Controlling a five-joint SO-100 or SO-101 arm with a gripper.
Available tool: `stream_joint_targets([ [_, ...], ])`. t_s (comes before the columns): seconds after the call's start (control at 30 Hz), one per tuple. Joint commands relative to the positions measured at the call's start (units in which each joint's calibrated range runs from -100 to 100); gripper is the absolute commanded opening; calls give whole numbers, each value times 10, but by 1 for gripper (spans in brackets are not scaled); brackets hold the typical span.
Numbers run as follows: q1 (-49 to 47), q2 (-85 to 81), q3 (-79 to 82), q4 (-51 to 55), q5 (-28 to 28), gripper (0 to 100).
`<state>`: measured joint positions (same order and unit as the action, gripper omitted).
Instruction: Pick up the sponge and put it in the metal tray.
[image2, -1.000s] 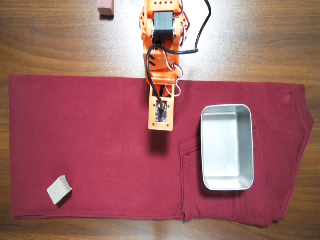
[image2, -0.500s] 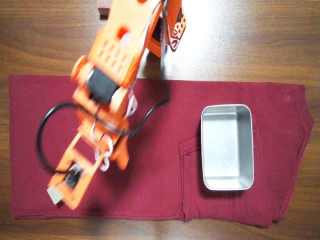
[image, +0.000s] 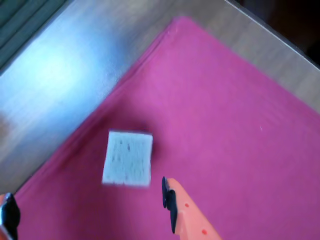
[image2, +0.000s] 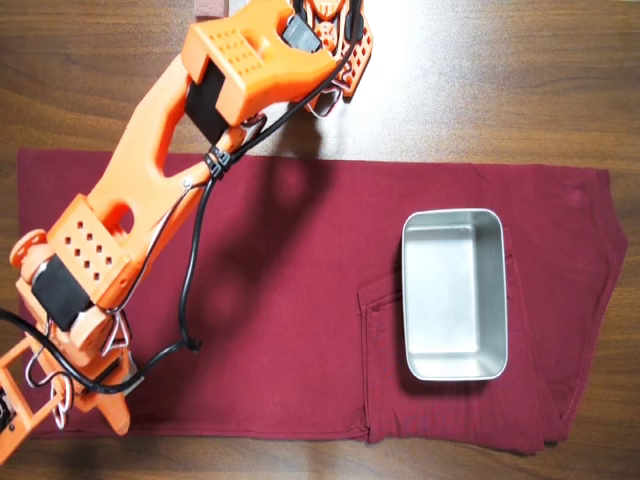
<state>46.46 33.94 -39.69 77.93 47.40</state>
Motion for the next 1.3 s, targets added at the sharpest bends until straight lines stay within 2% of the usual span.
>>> stream_joint_targets([
  [0.0,9,10,-18,-43,9,37],
  [0.3,-3,92,-12,-90,1,37],
  [0.4,-9,103,-11,-91,-3,32],
  [0.53,-15,114,-10,-106,-6,31],
  [0.6,-15,115,-10,-104,-6,26],
  [0.63,-15,115,-10,-104,-8,20],
  [0.7,-16,115,-6,-107,-17,0],
  [0.87,-15,112,-6,-119,-19,0],
  [1.1,-62,-77,1,-27,-19,0],
  [1.2,-144,-191,71,34,-22,0],
  [1.27,-237,-261,132,58,-3,0],
])
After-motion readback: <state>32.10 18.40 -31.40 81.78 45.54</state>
